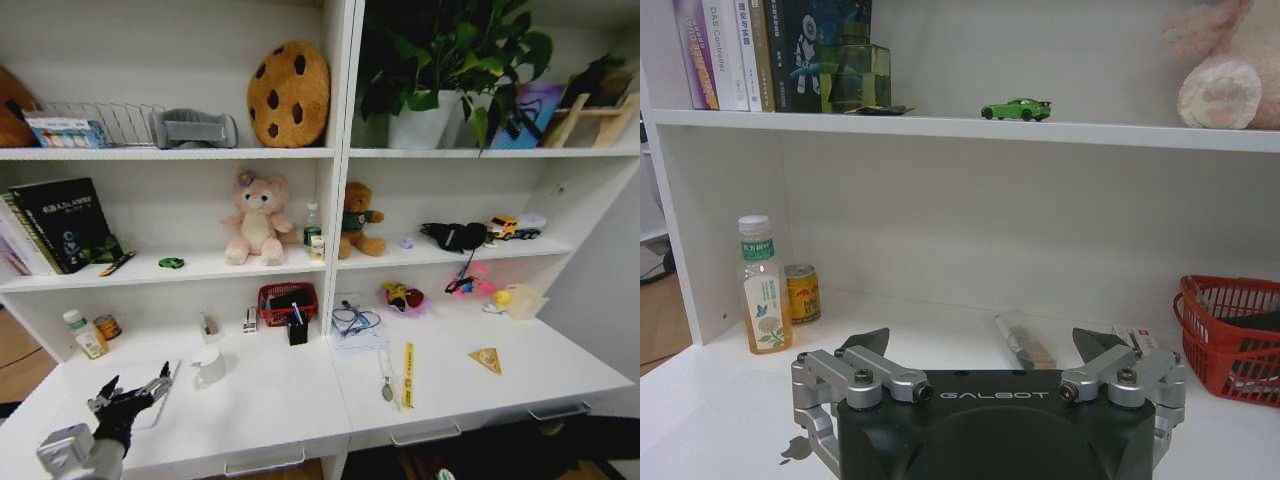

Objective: Organize the objects on the table.

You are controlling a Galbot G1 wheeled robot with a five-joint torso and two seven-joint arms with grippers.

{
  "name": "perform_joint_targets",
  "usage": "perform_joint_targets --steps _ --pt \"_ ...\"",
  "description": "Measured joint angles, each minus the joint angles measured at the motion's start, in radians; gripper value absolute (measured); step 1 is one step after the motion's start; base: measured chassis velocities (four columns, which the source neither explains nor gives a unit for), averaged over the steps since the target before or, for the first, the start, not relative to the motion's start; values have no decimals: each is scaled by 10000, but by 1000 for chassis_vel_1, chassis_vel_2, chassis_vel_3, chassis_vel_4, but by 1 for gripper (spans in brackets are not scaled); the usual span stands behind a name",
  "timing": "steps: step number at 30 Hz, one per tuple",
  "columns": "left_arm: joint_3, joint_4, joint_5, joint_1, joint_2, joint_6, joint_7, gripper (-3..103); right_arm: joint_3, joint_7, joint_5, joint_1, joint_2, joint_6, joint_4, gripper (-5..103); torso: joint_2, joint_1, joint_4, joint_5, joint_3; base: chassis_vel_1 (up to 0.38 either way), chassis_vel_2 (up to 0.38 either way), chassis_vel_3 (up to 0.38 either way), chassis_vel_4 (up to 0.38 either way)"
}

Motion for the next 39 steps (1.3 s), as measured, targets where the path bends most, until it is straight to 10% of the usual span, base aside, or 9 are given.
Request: perform_joint_targets --steps 23,39 --pt "0 0 0 0 0 0 1 100 -694 176 -214 2624 142 -198 -2660 23 -1 1 0 0 0 0 0 0 0" --pt "0 0 0 0 0 0 1 100 -1014 704 -387 2599 74 -20 -2755 81 0 1 0 1 0 0 0 0 0"
